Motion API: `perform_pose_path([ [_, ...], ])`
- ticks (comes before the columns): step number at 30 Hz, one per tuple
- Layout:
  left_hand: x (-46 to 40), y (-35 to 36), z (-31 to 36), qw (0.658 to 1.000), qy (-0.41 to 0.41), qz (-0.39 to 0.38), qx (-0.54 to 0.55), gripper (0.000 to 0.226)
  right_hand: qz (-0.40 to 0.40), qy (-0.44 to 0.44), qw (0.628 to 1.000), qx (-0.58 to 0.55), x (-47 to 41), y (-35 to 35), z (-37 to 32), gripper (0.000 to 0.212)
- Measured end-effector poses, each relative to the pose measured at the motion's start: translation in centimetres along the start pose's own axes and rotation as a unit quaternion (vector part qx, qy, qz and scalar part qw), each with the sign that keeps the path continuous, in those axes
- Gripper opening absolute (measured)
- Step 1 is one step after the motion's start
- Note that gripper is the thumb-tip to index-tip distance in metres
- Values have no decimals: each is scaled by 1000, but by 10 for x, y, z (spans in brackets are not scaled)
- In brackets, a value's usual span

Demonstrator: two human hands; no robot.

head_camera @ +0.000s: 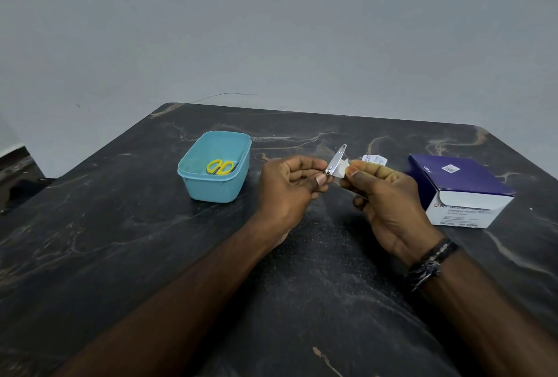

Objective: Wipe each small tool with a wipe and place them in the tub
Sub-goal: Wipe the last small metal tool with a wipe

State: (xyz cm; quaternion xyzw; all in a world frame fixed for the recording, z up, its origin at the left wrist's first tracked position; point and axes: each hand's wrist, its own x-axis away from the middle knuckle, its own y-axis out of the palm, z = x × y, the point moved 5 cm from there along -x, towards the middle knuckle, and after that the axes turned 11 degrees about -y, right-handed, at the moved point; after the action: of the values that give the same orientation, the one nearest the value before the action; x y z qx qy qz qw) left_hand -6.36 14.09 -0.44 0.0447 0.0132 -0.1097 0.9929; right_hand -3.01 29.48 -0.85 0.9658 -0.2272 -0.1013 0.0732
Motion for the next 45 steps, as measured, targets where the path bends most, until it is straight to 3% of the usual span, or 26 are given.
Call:
perform_pose_path([
  [19, 2, 3, 0, 1000, 5, -4, -4, 14, 40, -41, 998, 7, 4, -1, -10, 11],
  [33, -1, 7, -9, 1000, 9, -3, -28, 11, -4, -40, 999, -13, 9, 6, -8, 23],
  [45, 2, 12, -5, 995, 49, -32, -75, 31, 10, -33, 999, -25, 2, 0, -4, 31],
])
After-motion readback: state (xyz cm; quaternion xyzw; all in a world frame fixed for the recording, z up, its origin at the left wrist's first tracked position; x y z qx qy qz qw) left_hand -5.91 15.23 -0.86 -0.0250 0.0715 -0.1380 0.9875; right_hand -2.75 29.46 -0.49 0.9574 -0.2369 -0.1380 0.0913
